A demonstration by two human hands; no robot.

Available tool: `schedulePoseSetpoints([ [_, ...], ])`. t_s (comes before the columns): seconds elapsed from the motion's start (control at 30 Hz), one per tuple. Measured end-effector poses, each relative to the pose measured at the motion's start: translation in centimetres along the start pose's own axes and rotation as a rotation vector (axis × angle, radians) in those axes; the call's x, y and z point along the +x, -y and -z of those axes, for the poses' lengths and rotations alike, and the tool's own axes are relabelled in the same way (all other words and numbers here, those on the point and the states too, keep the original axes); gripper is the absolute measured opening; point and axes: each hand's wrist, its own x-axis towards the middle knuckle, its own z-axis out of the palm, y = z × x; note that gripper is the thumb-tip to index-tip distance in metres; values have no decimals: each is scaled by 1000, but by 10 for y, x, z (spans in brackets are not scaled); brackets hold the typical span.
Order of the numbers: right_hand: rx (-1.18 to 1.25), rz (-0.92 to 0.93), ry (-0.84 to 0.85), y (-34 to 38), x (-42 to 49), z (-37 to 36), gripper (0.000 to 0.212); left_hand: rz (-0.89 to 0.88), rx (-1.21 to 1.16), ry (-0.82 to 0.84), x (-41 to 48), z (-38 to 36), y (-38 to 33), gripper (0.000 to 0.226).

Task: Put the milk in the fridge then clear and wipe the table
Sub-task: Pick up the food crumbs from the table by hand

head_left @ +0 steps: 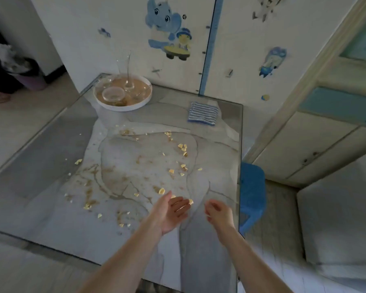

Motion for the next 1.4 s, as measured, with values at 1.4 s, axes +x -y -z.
schedulePoseSetpoints([
  [1.4,-431,306,120,13,8,-136,17,119,-134,55,54,102,-57,36],
])
